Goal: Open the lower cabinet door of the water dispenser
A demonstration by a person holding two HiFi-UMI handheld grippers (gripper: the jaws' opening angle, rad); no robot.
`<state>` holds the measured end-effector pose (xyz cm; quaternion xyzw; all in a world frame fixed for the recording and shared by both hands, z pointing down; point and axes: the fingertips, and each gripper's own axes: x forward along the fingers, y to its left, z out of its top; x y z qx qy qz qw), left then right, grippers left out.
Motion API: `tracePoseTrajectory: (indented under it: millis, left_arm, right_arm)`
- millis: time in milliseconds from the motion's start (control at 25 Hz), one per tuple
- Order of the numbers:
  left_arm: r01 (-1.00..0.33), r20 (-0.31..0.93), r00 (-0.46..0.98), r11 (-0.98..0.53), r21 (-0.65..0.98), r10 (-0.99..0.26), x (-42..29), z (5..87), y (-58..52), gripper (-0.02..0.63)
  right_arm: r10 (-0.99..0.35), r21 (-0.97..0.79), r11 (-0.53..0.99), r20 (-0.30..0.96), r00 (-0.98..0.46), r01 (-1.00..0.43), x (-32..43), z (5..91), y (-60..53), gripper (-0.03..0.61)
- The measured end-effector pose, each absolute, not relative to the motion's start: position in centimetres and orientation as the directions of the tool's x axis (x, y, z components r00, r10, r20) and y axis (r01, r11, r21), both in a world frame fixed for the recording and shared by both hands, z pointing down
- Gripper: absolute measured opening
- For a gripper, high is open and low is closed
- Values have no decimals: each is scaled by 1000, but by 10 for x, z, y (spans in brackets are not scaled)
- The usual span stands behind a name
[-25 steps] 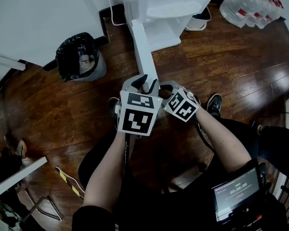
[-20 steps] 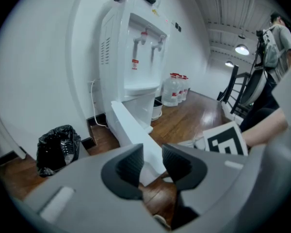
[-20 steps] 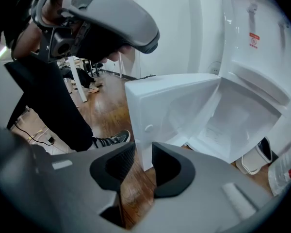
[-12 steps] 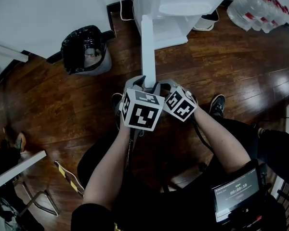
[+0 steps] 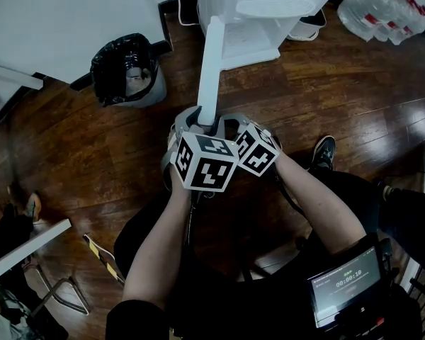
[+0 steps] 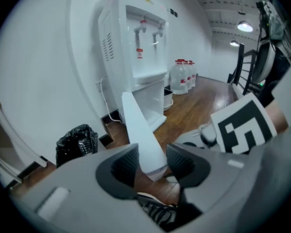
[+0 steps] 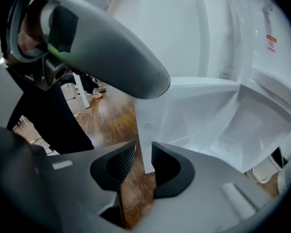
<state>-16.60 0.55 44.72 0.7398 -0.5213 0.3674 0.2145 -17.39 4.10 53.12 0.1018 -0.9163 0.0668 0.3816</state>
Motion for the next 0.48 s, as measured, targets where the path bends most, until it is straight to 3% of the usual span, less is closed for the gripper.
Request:
tracePoseTrajectory:
  millis: [200,480]
  left_arm:
    - [-941,766,168,-332,-63,-621,-182,447,3,190]
    - [-970,745,21,-194,-146,-666,-234,450,-13,178]
  right_arm:
    - [-164,10,973,734,-659,-231,-172,532,36,107]
    - [-269,-11,927,678,-684,-375,-153,508,-2,97]
